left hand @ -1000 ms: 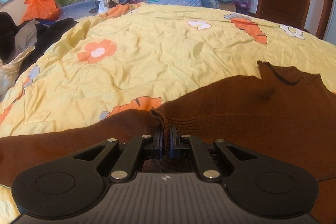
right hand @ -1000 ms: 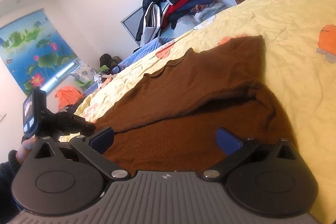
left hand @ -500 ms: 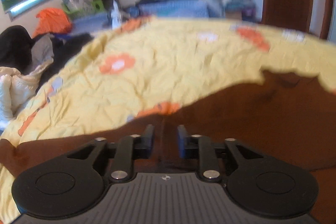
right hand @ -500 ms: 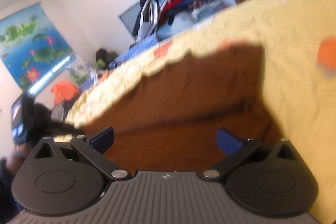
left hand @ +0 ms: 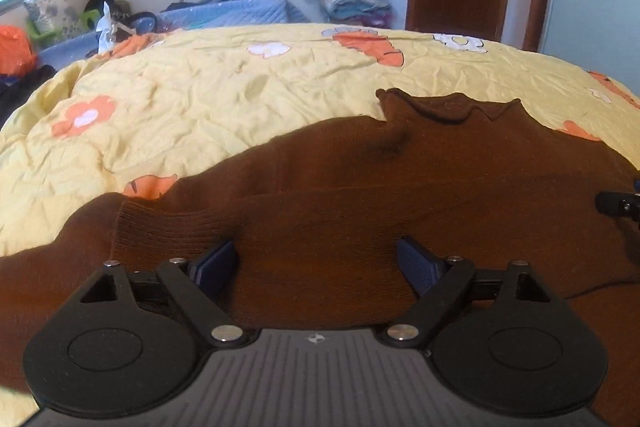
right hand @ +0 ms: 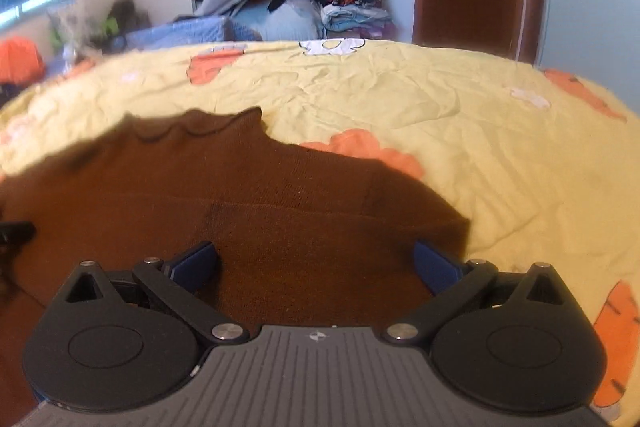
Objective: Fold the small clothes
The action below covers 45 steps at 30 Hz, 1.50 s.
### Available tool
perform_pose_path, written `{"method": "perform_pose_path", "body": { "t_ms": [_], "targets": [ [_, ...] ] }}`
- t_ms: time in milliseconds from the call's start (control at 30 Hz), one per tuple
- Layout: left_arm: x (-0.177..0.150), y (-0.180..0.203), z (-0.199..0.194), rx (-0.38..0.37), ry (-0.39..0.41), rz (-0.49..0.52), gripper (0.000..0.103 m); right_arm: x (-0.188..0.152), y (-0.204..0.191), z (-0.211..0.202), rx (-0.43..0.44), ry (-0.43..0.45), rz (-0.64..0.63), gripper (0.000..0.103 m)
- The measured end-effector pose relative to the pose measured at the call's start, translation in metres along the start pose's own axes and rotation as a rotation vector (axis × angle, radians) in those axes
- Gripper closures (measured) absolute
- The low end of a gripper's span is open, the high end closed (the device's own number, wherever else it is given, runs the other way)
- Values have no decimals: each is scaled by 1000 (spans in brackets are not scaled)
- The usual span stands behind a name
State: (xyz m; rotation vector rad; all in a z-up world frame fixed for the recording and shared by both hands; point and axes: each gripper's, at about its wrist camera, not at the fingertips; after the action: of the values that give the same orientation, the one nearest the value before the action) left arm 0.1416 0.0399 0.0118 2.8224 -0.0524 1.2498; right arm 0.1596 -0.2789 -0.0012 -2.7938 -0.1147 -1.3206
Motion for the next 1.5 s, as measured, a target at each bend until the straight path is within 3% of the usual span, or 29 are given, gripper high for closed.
{"method": "perform_pose_path", "body": {
  "t_ms": [100, 267, 367, 467, 567, 633, 700, 800, 867, 1000, 1033, 1067, 1167, 1233, 1333, 1433, 1500],
  "targets": [
    [3, -2, -20, 43, 17, -36, 14, 2, -7, 4, -44, -9, -45, 0],
    [-33, -66, -105, 47, 203, -211, 11, 1, -3, -3, -32, 3, -31, 0],
    [-61, -145, -139, 154, 251, -467, 11, 2, -3, -4, -29, 5, -27, 0],
    [-97, -240, -169, 279, 310, -838, 11, 2, -3, -3, -30, 5, -28, 0],
    [-130, -316, -193, 327, 396, -1162, 11, 1, -4, -5, -34, 8, -26, 0],
    [-140, -345, -194, 332, 386, -1245, 12, 1, -4, -4, -36, 9, -24, 0],
    [-144, -363, -187, 289, 375, -1290, 12, 1, -5, -5, -37, 9, -24, 0],
    [-141, -367, -179, 279, 374, -1275, 22, 1, -4, -5, -37, 9, -24, 0],
    [-135, -369, -173, 257, 324, -1230, 57, 1, -4, -5, -36, 9, -24, 0],
    [-126, -365, -164, 322, 261, -1170, 79, 1, -4, -5, -34, 10, -22, 0],
    [-124, -363, -164, 344, 256, -1157, 91, 1, -4, -5, -32, 11, -20, 0],
    [-120, -361, -165, 367, 253, -1139, 97, 1, -4, -6, -32, 12, -17, 0],
    [-92, -332, -172, 414, 279, -1056, 98, 1, -3, -6, -30, 13, -14, 0],
    [-60, -294, -172, 370, 335, -954, 98, 1, -4, -5, -30, 13, -13, 0],
    [-3, -206, -156, 243, 395, -736, 98, 0, -3, -7, -27, 15, -8, 0],
    [38, -93, -123, 79, 396, -478, 98, 0, -1, -7, -17, 21, 6, 0],
    [45, -17, -95, -4, 352, -311, 97, 0, 0, -8, -10, 24, 16, 0]
  ]
}}
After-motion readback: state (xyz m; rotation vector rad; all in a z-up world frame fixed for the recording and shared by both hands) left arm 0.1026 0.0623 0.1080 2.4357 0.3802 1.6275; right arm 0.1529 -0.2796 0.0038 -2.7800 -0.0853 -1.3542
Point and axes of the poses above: each gripper's, at about its wrist camera, not at the fingertips, and z roughly the way its jaws point, y to its right, x to its top, and after that the axes turned 4 degrees about -x, right-handed
